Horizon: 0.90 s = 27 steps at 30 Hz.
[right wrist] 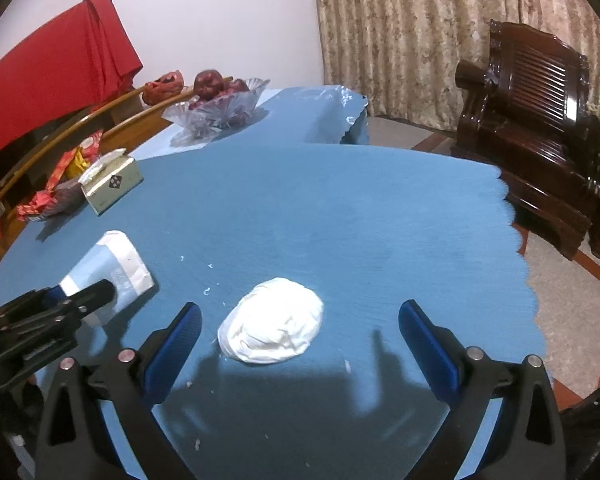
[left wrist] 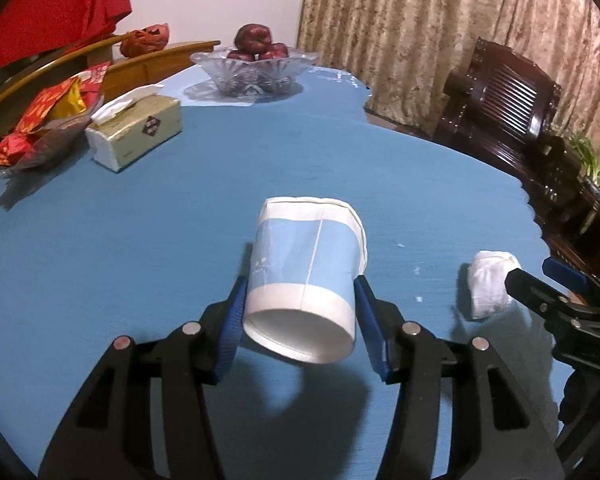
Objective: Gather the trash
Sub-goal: 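Grasp the white paper cup with the left tool while the right tool grasps the tissue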
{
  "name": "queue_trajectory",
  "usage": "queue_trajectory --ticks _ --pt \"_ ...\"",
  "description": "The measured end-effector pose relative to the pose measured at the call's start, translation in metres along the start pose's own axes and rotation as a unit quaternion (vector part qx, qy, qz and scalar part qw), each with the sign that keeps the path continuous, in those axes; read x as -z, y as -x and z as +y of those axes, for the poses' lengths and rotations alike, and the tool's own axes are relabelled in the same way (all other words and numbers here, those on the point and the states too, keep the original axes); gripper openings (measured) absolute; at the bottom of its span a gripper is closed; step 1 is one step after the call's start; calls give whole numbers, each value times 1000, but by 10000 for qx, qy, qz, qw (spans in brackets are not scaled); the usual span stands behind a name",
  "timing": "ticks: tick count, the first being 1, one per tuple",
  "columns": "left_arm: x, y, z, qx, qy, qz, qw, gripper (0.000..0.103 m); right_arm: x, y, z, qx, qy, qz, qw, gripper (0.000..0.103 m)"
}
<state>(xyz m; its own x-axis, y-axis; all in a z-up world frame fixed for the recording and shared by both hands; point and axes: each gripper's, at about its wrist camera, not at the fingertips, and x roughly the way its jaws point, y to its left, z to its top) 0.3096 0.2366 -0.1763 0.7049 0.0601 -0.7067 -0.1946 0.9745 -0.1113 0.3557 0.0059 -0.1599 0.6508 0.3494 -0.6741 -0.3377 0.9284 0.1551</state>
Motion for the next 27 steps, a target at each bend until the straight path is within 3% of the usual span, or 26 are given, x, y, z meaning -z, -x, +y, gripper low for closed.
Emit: queue_trajectory --ticks 4,8,11,18,27 --pt "2 0 9 -52 45 2 10000 51 0 -14 7 -45 89 238 9997 83" --pt "3 1 11 -52 61 23 10000 51 3 -24 10 -195 54 493 9986 58" --pt "3 2 9 -38 52 11 10000 51 5 -21 11 -298 84 496 9983 51" --pt "3 16 -3 27 -32 -91 9999 51 2 3 8 -350 108 310 9988 49" --pt "4 53 -35 163 -266 -347 9989 51 -3 67 -11 -206 -40 -174 9996 49"
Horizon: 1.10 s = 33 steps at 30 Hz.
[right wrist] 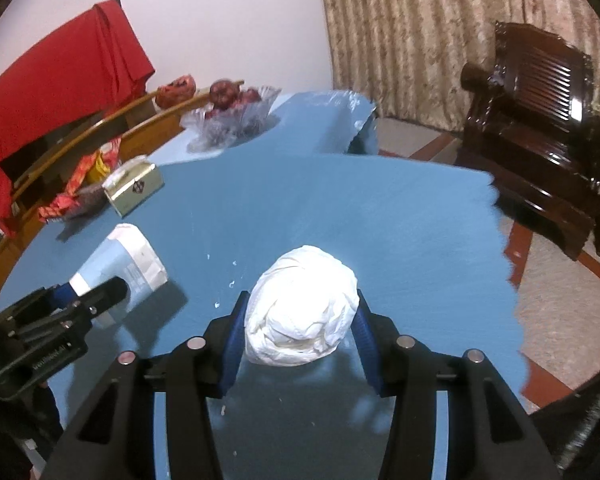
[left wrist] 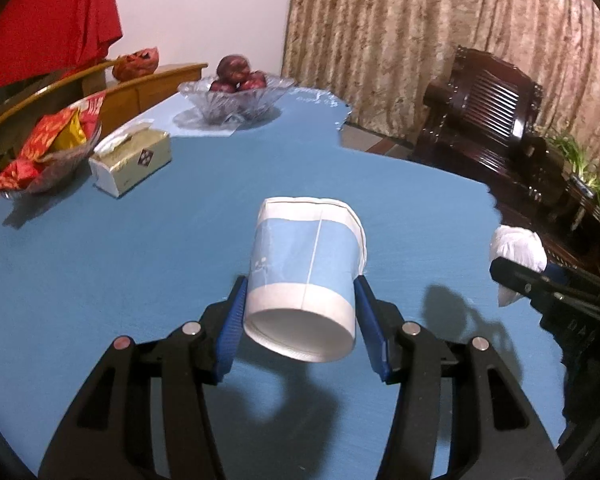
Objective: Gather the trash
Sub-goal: 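Grasp the white paper cup with the left tool while the right tool grasps the tissue, then carry the paper cup and tissue over the black trash bin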
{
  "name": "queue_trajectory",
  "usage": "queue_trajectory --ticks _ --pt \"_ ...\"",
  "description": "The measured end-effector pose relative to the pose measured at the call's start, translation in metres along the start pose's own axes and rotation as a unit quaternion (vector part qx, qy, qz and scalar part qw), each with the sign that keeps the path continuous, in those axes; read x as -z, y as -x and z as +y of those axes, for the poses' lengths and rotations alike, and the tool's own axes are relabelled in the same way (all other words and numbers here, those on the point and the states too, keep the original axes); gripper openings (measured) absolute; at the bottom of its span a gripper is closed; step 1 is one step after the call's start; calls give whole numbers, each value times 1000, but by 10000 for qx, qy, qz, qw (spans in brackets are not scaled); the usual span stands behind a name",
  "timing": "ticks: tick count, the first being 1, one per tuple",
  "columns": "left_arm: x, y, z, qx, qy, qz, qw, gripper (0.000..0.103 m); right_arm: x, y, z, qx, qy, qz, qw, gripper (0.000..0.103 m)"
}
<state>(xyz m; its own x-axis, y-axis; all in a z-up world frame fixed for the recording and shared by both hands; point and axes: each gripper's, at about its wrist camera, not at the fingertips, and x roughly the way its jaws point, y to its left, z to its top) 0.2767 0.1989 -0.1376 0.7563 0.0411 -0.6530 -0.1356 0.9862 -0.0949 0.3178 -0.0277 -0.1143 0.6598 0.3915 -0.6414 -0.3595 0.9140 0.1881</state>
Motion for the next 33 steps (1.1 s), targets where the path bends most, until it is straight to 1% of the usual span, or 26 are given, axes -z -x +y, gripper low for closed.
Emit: queue_trajectory --ticks 6,11,18,28,33 --pt "0 28 -31 228 -104 -143 9996 51 -1 41 -9 80 11 -256 9996 49" --pt "3 47 -55 431 -173 -248 9986 51 4 84 -22 218 -60 -483 9986 49" --pt "12 69 -98 811 -329 -311 9957 51 25 139 -48 504 -251 -654 9963 49" --pt "36 98 -172 1383 -765 -308 9870 51 61 203 -96 973 -622 -843 9897 49" --pt "50 106 -211 1743 -1054 -225 9788 51 84 228 -124 1300 -823 -831 9846 49"
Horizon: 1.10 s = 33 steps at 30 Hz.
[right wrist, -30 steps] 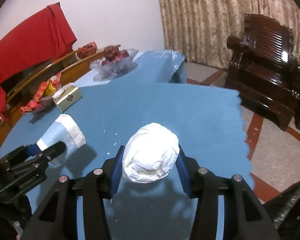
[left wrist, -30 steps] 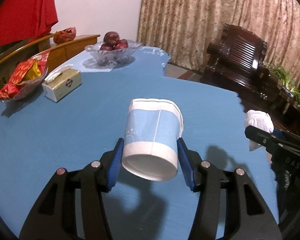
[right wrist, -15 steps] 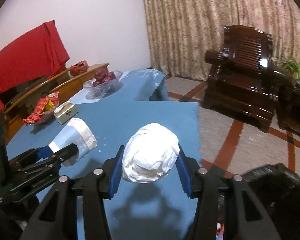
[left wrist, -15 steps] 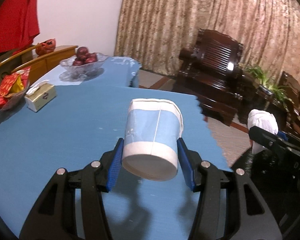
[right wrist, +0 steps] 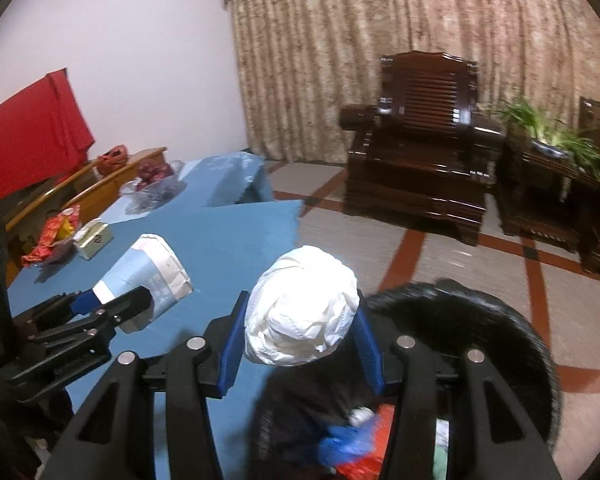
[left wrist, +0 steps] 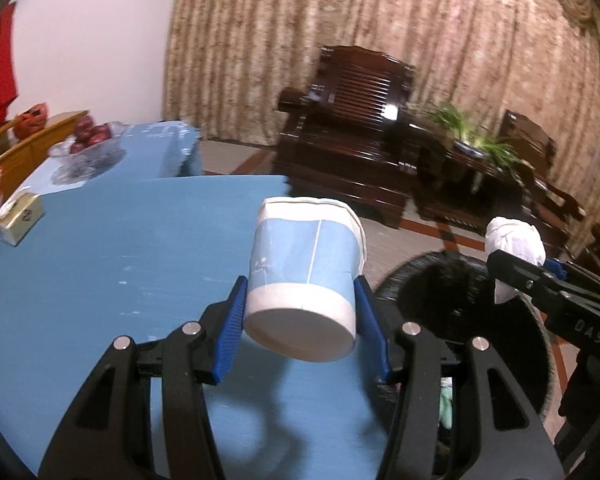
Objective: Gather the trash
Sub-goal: 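Carry the paper cup and tissue over the black trash bin, then open both tools over the trash bin to drop the items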
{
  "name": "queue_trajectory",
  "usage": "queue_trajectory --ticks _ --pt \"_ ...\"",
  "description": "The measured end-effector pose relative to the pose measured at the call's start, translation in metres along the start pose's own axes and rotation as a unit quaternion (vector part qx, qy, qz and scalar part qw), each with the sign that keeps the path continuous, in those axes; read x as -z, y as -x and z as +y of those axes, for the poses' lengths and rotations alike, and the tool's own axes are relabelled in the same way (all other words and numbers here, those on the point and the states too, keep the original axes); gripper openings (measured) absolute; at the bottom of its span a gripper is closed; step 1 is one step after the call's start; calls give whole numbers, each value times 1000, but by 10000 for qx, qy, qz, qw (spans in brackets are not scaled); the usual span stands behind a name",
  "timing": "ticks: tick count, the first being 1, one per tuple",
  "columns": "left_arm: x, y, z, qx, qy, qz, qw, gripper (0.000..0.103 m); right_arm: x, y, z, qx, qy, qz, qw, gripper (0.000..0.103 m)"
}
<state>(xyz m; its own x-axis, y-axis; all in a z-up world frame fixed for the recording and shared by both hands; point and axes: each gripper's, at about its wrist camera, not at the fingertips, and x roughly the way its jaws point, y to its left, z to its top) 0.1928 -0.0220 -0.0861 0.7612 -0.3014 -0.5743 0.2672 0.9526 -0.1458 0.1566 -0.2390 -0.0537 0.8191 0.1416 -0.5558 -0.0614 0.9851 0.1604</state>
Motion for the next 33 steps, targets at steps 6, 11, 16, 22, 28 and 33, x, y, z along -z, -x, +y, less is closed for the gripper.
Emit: queue_trajectory --ticks 6,11,16,22,28,33 --pt "9 -13 -46 421 -319 126 9985 51 17 18 -47 437 -259 44 9987 49" --pt "17 -30 -83 720 -557 246 9955 51 28 25 -80 751 -458 92 9961 49" --pt "25 -50 -111 950 -748 385 9919 51 37 25 -103 928 -550 159 9940 49" --pt "30 -78 -131 1115 -854 576 9884 51 46 17 -120 1030 -612 270 9924 50" --pt "32 -98 -133 1123 -935 707 9867 52 51 6 -130 1055 -657 358 9916 50" --pt "31 -102 -132 1157 -903 751 9863 62 53 0 -135 1122 -633 389 9909 65"
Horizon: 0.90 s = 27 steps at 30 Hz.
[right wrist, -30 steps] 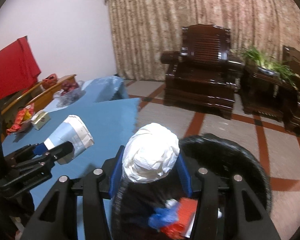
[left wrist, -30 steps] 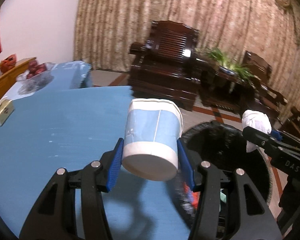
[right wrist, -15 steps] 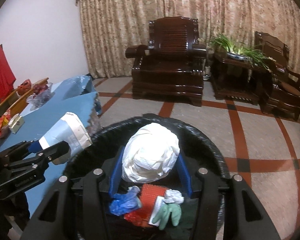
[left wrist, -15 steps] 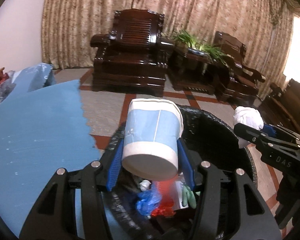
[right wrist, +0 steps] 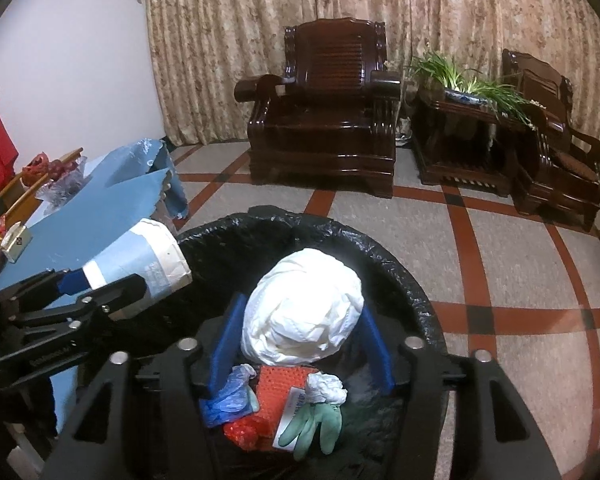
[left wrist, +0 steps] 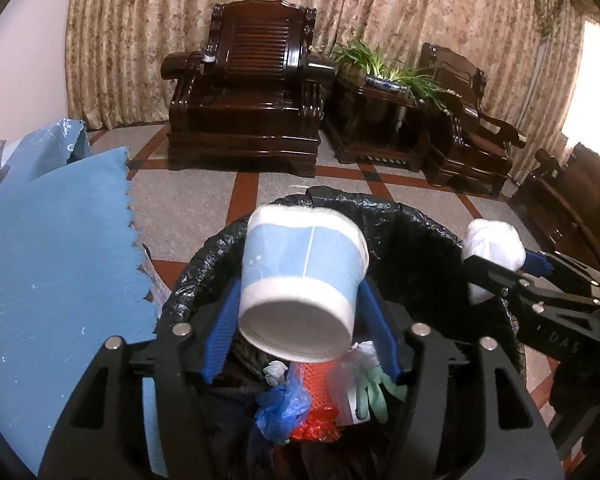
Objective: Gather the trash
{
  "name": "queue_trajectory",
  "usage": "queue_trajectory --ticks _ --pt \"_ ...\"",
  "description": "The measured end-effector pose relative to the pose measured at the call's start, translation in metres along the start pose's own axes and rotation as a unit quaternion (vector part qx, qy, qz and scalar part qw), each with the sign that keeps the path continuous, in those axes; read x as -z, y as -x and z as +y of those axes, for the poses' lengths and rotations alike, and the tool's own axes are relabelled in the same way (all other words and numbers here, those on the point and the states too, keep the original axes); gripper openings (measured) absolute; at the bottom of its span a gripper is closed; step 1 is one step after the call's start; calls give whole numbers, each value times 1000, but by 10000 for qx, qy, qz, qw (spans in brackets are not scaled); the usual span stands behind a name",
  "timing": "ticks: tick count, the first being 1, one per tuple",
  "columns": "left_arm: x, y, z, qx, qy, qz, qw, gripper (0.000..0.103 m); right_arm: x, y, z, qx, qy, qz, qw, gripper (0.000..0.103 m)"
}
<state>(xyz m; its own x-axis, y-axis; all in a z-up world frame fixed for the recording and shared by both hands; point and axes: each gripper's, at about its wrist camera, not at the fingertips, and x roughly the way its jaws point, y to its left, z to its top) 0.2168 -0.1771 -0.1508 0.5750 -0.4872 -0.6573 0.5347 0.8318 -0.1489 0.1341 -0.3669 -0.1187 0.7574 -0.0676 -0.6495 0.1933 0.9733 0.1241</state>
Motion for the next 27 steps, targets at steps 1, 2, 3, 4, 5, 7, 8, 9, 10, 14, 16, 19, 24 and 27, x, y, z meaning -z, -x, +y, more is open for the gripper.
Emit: queue_trajectory --ticks 1,2,3,4,5,7,8,9,10,14,16,19,24,27 --pt "0 1 1 36 9 14 10000 69 0 -1 -1 19 4 -12 10000 67" --pt "1 2 2 50 8 13 10000 73 0 -1 -1 37 5 -22 10000 72" --pt "0 2 2 38 4 -5 10000 73 1 0 -2 45 2 -34 10000 76" --pt "1 4 2 18 0 -14 10000 75 1 1 -2 54 -8 -57 10000 78" --pt "1 4 3 12 9 -11 10000 77 1 3 -3 74 -17 -83 9999 84" --pt "0 6 5 -21 45 -15 10000 80 0 7 -2 91 -30 -119 9999 90" --pt "0 9 8 -44 63 -25 10000 82 0 9 -2 82 -45 -135 9999 94" --pt "0 12 9 -64 71 -33 9999 84 0 11 -1 54 -64 -153 9998 97" --pt "0 17 12 -114 87 -65 9999 88 0 13 0 39 -69 -151 9999 97" --pt "-2 36 21 -255 147 -157 9994 92 -1 20 7 -40 -75 -136 9999 97" --pt "0 50 27 -366 252 -201 9988 94 -1 26 14 -95 -59 -161 9998 97" --pt "2 68 34 -492 348 -246 9979 94 0 38 26 -213 26 -219 9995 97" --pt "7 103 41 -761 412 -366 9956 95 1 62 48 -392 159 -273 9987 97" --pt "11 124 42 -925 396 -410 9941 95 0 75 56 -442 197 -344 9982 97"
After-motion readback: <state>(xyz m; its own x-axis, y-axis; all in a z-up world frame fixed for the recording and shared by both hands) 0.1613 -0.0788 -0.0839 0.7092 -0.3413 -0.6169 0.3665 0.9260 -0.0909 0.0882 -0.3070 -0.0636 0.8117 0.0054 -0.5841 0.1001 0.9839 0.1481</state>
